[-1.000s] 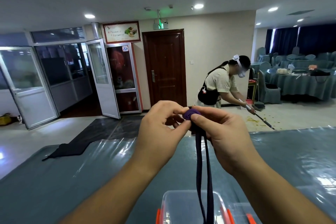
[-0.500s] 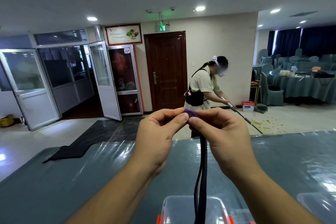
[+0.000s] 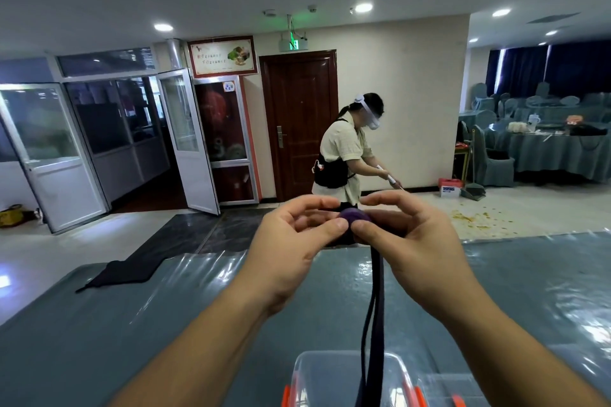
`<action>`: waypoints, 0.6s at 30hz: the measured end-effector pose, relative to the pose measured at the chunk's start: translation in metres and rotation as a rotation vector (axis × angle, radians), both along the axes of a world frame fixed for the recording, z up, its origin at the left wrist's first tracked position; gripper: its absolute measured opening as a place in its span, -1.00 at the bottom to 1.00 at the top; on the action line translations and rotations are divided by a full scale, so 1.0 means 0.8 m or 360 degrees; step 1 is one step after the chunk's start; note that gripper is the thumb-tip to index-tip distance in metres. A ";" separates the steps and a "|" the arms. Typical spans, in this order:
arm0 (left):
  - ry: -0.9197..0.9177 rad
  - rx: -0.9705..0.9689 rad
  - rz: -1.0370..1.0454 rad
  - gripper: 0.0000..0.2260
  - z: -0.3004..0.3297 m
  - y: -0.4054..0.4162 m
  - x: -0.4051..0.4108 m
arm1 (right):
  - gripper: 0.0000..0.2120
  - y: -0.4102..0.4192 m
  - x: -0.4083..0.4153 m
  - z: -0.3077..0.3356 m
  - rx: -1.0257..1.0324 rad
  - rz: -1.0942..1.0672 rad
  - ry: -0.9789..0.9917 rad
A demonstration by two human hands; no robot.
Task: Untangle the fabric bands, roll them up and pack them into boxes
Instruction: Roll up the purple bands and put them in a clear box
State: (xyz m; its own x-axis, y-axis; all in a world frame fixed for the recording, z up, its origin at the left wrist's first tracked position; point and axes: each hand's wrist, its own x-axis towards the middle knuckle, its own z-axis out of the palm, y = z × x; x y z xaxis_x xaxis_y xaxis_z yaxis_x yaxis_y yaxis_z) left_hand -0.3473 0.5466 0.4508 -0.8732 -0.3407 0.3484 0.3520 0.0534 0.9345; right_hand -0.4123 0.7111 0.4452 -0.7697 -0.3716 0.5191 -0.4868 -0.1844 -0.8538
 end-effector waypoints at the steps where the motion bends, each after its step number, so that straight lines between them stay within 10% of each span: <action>1: 0.0010 0.0001 -0.0022 -0.80 0.003 0.002 0.000 | -0.80 -0.002 0.000 -0.001 -0.0072 -0.0015 -0.0026; 8: 0.0194 0.0540 0.0016 -0.83 0.000 0.033 -0.014 | -0.82 -0.026 0.008 -0.004 -0.0602 -0.0102 -0.0264; 18: 0.0322 0.0875 0.0098 -0.86 -0.008 0.048 -0.019 | -0.72 -0.035 0.009 -0.003 -0.0420 -0.0107 -0.0227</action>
State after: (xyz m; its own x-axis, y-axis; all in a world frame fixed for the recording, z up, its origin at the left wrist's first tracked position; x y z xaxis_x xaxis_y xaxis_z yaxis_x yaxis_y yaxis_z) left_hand -0.3625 0.5849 0.4443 -0.7807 -0.5664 0.2638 0.5378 -0.3941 0.7453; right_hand -0.4049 0.6834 0.4428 -0.8600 -0.1839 0.4760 -0.3843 -0.3802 -0.8413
